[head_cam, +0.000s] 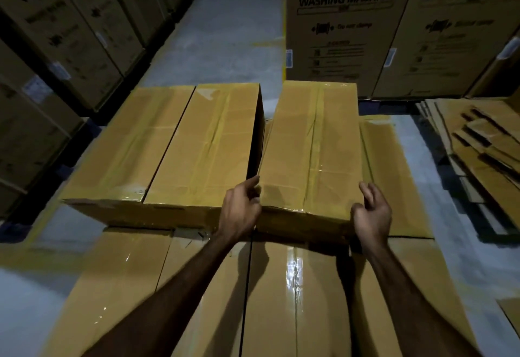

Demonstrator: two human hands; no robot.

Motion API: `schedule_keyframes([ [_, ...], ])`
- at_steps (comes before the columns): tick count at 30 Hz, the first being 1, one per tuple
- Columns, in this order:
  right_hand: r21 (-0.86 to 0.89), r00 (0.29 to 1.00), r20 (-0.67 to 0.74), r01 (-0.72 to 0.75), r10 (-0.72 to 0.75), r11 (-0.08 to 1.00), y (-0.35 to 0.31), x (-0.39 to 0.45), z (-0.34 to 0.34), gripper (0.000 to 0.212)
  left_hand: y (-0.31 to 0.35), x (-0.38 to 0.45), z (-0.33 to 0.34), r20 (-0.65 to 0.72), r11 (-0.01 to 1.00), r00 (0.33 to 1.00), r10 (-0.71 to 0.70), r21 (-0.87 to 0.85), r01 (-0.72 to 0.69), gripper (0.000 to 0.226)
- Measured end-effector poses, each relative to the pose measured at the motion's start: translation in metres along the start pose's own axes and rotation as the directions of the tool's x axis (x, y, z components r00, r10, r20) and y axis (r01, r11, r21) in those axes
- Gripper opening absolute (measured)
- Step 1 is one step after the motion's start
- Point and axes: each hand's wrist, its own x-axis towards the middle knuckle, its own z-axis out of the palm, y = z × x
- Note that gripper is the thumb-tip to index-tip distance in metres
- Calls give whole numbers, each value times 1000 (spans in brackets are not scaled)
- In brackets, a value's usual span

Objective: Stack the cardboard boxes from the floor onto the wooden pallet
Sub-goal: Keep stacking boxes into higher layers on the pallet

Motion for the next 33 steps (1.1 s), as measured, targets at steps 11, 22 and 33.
schedule_keyframes([
  [11, -185, 967, 241, -38, 83, 982, 28, 5, -8, 100, -91, 4, -26, 278, 700, 931, 237, 616, -362, 82],
  [22, -73, 918, 356, -160, 176, 984, 21, 21, -16, 77, -102, 4, -24, 226, 732, 921, 319, 558, -390, 64],
  [33, -34, 908, 388, -157, 158, 987, 31, 34, -6, 64, -102, 2, -22, 219, 738, 927, 305, 560, -375, 64],
])
